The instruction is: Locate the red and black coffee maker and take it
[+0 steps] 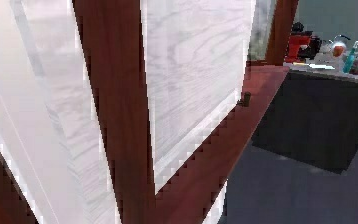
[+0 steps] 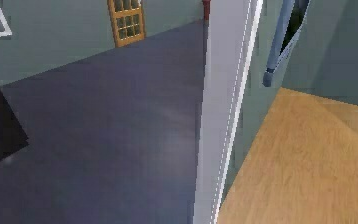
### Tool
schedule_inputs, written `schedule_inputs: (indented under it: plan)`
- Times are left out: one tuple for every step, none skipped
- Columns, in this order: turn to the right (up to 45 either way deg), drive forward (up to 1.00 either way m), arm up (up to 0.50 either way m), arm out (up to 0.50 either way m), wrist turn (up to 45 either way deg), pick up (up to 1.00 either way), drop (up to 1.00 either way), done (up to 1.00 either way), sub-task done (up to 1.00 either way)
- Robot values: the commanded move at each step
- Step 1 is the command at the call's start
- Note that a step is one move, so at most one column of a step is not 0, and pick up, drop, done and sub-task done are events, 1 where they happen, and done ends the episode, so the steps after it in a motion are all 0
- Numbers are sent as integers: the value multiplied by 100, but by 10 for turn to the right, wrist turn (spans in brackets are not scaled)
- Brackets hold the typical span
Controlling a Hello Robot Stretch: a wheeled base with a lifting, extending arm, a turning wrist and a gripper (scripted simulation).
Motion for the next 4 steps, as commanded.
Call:
schedule_inputs:
  plan:
    - [300, 0, 0, 0, 0, 0, 0, 0, 0]
    - [0, 15, 0, 0, 0, 0, 0, 0, 0]
    - [150, 0, 0, 0, 0, 0, 0, 0, 0]
    - [0, 100, 0, 0, 0, 0, 0, 0, 0]
